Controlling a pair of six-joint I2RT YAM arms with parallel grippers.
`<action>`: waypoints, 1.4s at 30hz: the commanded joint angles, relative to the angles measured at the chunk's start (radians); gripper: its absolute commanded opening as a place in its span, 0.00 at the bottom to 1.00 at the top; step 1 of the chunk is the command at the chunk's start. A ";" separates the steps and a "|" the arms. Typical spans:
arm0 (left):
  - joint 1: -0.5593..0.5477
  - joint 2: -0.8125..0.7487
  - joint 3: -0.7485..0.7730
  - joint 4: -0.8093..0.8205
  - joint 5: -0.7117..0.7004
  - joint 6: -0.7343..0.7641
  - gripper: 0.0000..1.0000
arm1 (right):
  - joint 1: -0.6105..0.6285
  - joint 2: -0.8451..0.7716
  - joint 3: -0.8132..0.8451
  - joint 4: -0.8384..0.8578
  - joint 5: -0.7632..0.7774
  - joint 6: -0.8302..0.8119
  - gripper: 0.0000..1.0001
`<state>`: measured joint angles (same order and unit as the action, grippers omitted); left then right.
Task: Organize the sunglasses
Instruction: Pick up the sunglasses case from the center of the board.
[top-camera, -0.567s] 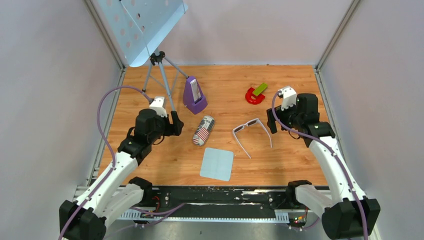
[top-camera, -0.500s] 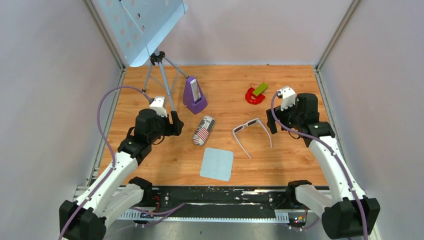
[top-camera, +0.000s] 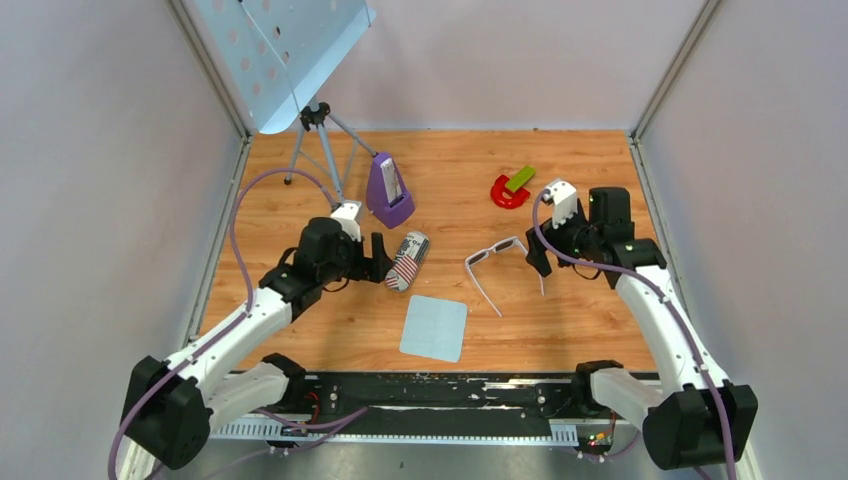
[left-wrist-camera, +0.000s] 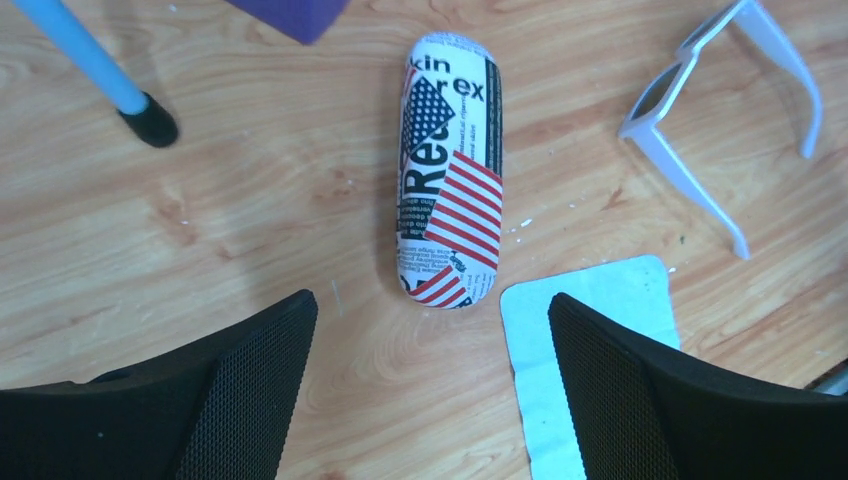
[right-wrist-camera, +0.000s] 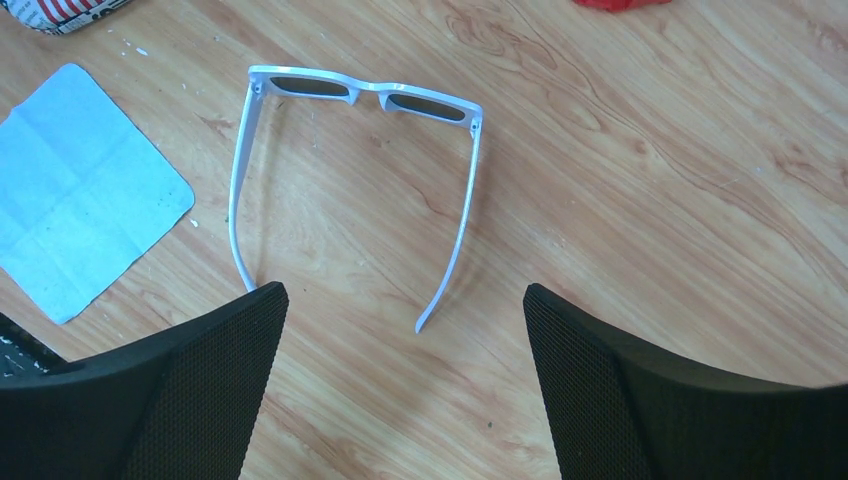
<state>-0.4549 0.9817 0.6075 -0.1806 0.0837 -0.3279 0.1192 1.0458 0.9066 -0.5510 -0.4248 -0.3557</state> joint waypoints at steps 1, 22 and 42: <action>-0.063 0.088 0.022 -0.002 -0.070 -0.019 0.90 | -0.004 -0.048 -0.030 -0.034 -0.042 -0.033 0.94; -0.257 0.572 0.297 0.027 -0.334 0.076 0.94 | -0.012 -0.150 -0.123 0.019 -0.051 -0.014 0.95; -0.258 0.755 0.454 -0.103 -0.320 0.101 0.88 | -0.031 -0.175 -0.152 0.025 -0.085 -0.012 0.95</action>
<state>-0.7040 1.7210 1.0195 -0.2375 -0.2283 -0.2531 0.1028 0.8886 0.7738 -0.5236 -0.4797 -0.3641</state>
